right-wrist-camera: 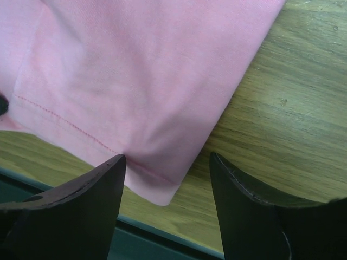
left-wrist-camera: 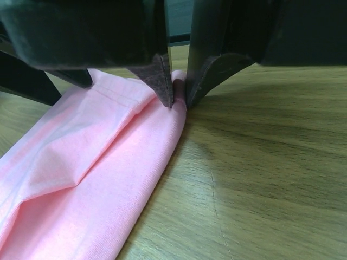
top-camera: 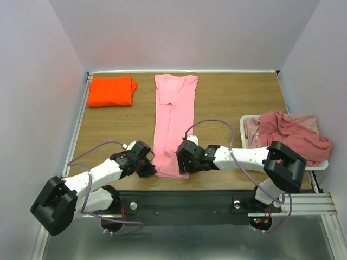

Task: Fold and stack the t-shirts
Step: Fold the tshirt

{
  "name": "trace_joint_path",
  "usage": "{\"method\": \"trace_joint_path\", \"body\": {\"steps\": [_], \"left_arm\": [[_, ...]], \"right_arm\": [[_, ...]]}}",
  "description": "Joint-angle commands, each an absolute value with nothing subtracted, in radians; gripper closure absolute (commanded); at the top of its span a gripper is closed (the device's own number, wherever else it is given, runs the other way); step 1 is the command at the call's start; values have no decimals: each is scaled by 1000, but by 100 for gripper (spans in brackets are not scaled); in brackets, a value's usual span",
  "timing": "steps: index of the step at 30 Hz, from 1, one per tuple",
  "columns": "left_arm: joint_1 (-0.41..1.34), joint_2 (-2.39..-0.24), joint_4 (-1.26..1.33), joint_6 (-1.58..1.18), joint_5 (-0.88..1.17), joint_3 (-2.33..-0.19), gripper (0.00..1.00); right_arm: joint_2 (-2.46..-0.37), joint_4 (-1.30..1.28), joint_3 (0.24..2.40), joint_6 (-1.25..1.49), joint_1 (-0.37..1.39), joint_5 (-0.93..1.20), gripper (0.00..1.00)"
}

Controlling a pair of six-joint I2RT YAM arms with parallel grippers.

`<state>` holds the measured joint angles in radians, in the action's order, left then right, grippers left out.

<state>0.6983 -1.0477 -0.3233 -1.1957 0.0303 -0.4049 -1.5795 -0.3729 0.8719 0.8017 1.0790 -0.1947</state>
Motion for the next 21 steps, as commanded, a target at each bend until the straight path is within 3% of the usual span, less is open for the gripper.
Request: {"method": "trace_joint_path", "body": {"steps": [1,6,11,12,21], "left_arm": [[699,-1046,-387,-1193,8,-379,77],[699,-1032,-383,-1193,8,-374,100],[699,-1017,-384,-1198,8,-368,100],[698,-1012,-382,-1198,8,-367,100],[699,-1002,-380,-1200,8,-364,100]], "right_arm": [[-1598,-365,893,828,1098,-209,32],[-1629,-364,888,851,1104,-207,42],[-1634,-367,862,873,1111,-207,52],[-1628,-367,858,877,1112,-207,61],[-1589,-379,824,896,1115,-209,88]]}}
